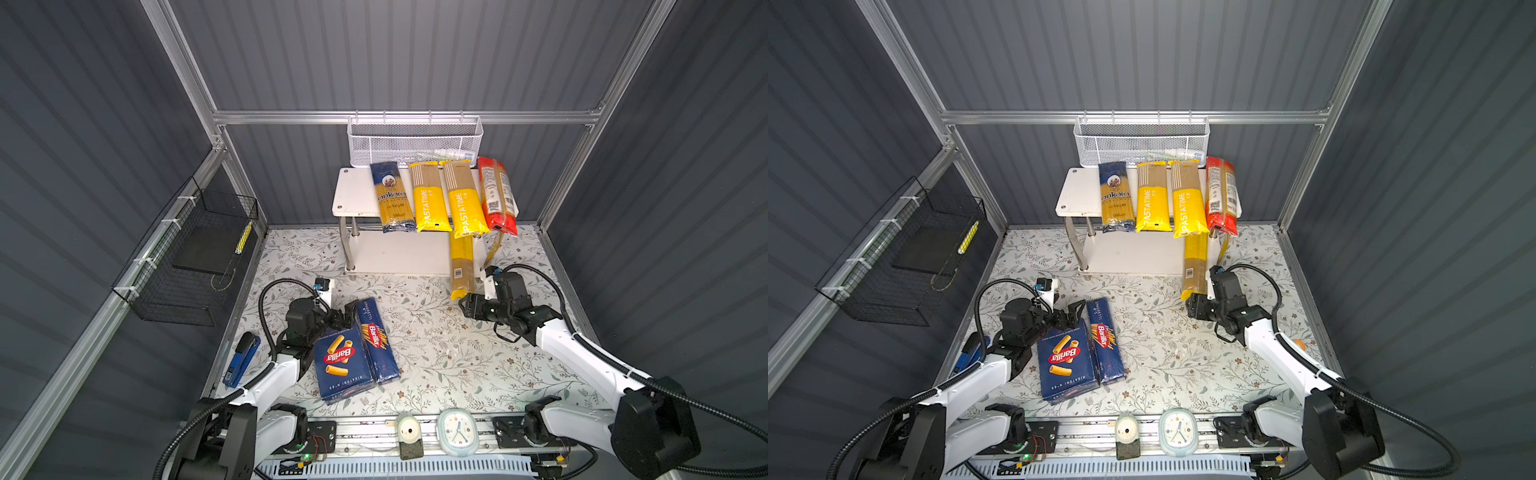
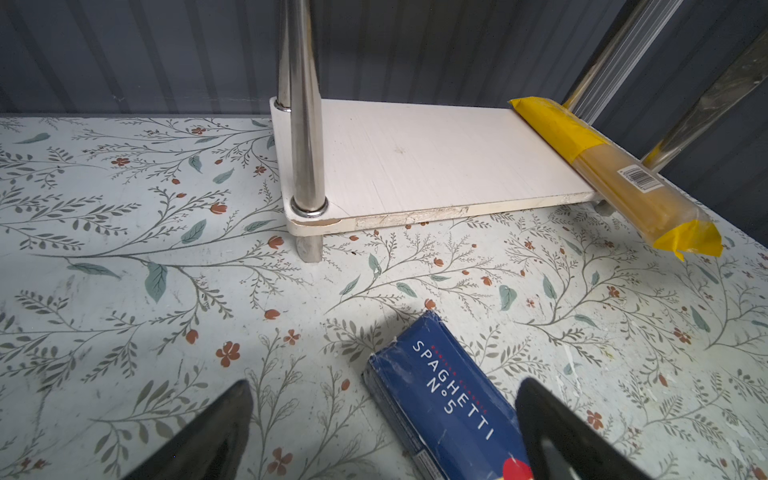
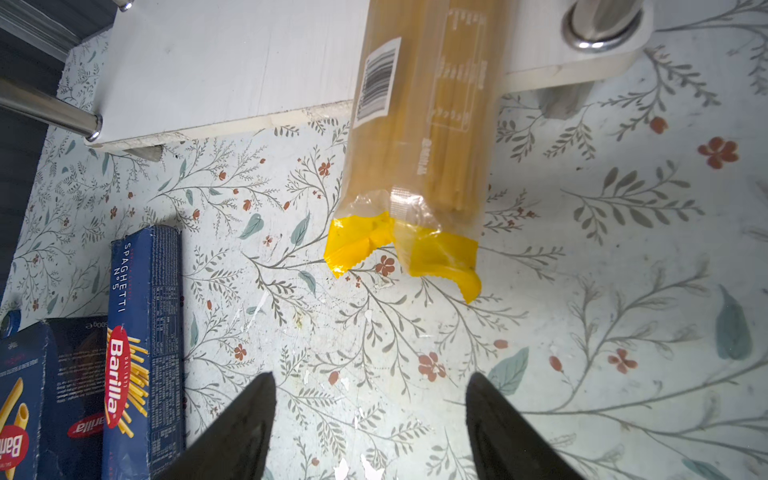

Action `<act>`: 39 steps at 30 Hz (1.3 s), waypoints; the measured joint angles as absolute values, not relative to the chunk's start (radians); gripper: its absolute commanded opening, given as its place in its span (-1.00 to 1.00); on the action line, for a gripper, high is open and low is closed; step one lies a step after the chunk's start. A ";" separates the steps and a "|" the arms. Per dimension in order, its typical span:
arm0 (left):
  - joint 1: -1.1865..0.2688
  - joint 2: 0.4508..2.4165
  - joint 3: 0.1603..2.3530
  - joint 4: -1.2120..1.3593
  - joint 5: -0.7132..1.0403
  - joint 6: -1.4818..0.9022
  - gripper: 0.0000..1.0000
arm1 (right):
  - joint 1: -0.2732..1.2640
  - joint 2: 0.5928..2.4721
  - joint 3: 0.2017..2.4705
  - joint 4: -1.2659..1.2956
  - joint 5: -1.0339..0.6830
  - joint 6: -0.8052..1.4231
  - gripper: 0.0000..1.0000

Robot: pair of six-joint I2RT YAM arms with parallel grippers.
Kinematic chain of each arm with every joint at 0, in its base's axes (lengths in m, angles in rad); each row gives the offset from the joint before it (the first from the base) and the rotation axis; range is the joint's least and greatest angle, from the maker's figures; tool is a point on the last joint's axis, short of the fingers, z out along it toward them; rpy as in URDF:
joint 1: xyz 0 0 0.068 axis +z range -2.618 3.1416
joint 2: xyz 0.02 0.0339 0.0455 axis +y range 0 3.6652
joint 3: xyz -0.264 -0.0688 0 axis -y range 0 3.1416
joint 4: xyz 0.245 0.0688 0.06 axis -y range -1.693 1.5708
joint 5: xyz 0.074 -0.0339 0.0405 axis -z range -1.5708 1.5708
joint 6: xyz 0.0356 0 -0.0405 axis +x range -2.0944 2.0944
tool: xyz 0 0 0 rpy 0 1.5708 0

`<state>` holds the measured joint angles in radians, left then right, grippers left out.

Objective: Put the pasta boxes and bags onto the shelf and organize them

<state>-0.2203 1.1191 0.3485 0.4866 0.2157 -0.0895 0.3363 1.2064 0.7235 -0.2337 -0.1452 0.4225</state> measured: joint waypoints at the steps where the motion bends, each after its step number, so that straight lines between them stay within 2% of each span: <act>1: -0.220 1.119 0.348 0.487 0.216 -0.089 0.99 | 0.336 1.213 0.722 -0.224 -0.157 0.426 0.48; 16: -0.220 1.119 0.348 0.487 0.209 -0.089 0.99 | 0.336 1.345 0.707 -0.078 -0.239 0.447 0.50; 39: -0.220 1.120 0.350 0.486 0.208 -0.089 0.99 | 0.321 1.454 0.743 0.027 -0.236 0.474 0.53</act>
<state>-0.2203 1.1198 0.3500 0.4862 0.2085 -0.0895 0.3214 1.4544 0.7429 0.0273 -0.2356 0.4736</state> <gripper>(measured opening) 0.994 0.764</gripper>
